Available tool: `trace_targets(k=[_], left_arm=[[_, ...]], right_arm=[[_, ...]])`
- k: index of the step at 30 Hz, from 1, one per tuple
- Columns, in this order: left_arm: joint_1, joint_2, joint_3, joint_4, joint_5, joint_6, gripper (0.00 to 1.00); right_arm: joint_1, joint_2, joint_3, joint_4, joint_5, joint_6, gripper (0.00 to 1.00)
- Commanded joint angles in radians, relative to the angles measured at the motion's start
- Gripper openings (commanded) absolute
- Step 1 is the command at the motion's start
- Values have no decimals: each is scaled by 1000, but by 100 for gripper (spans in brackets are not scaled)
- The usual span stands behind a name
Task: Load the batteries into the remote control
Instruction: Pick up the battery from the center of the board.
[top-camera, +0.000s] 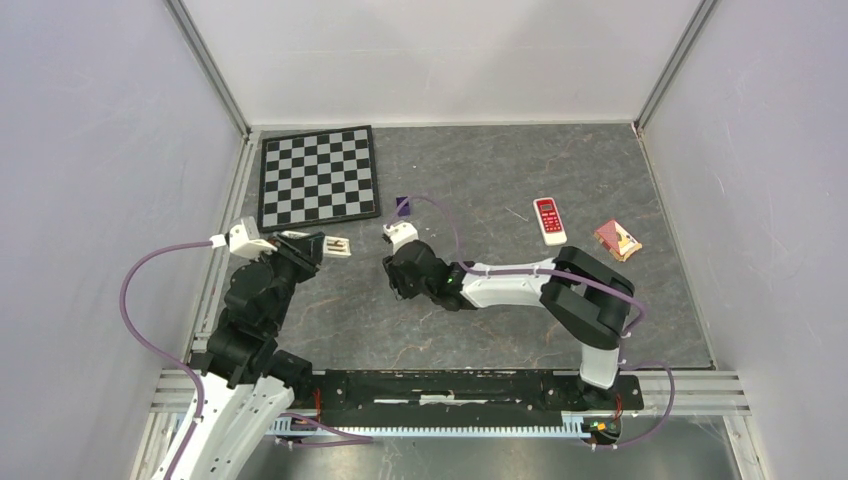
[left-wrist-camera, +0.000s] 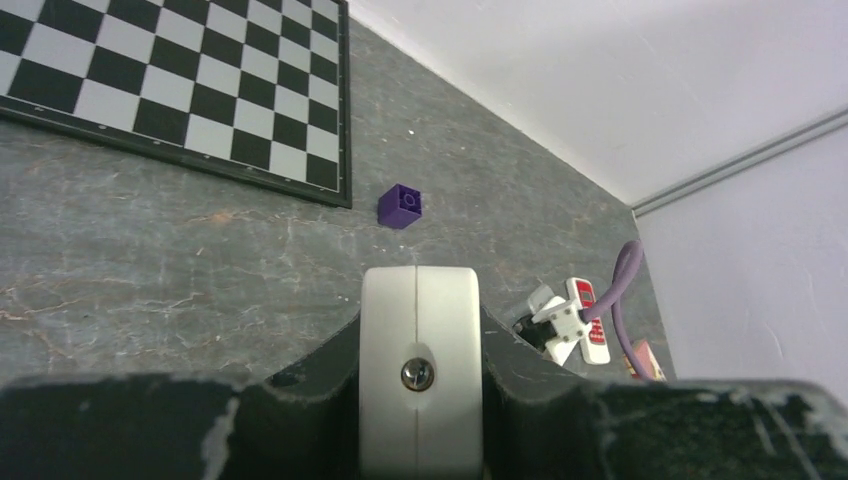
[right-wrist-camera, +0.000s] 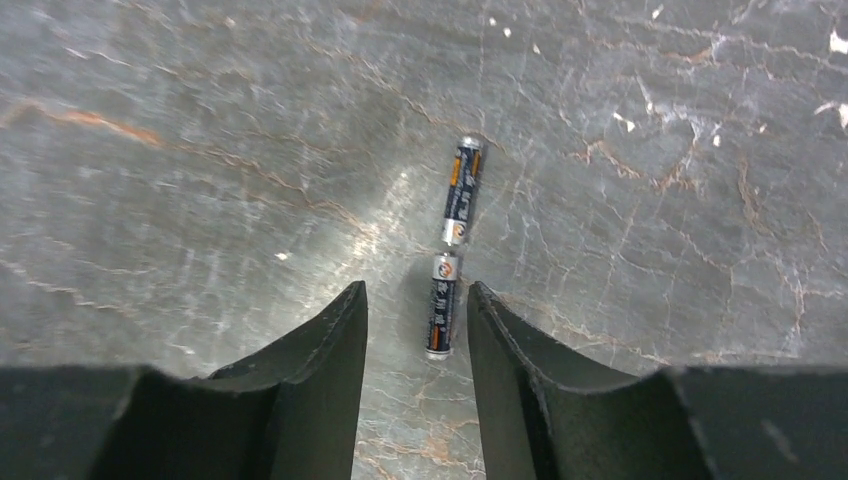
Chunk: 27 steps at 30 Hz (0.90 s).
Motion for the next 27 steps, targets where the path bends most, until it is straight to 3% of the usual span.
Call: trace_targets(k=[1, 17, 23, 27], left_arm=[[0, -3, 47, -20, -70, -20, 2], [0, 0, 36, -14, -53, -16, 2], [0, 1, 38, -19, -42, -13, 2], [-1, 8, 35, -15, -18, -12, 2]], right_arm=[[29, 48, 78, -117, 149, -35, 46], [42, 134, 152, -195, 129, -85, 32], [39, 131, 152, -210, 96, -69, 1], [36, 59, 109, -214, 134, -44, 0]])
